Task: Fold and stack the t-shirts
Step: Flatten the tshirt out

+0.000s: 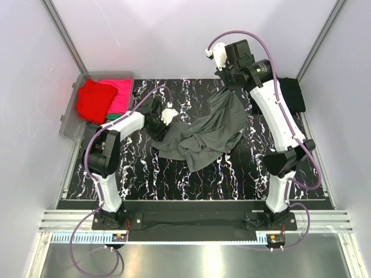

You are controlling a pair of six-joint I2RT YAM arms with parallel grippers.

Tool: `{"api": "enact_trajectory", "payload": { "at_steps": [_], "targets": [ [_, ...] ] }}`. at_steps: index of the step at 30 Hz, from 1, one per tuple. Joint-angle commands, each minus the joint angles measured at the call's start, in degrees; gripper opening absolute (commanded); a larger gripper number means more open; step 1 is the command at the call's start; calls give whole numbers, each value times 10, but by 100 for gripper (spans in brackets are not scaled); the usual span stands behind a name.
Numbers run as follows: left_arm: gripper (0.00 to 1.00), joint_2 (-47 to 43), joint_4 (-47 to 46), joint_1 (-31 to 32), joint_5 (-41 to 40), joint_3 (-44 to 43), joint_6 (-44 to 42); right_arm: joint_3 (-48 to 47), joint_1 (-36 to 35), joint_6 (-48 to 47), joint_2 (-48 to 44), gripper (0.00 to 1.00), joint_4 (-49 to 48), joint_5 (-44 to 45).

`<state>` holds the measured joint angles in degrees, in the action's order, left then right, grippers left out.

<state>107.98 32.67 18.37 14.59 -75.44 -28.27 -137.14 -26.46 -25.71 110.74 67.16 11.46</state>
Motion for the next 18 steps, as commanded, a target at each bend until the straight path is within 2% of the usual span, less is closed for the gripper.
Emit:
{"api": "enact_trajectory", "payload": {
  "at_steps": [1, 5, 11, 18],
  "targets": [
    [40, -5, -9, -3, 32, 20, -57, -8, -1, -7, 9, 0, -6, 13],
    [42, -22, -9, -3, 30, 60, -90, -9, 1, -7, 13, 0, -6, 11],
    [45, -35, -9, -3, 15, 73, -120, -14, 1, -6, 24, 0, -4, 6],
    [47, -138, -34, -4, -11, 115, -163, -5, 1, -7, 22, 0, -2, 9]
  ]
}}
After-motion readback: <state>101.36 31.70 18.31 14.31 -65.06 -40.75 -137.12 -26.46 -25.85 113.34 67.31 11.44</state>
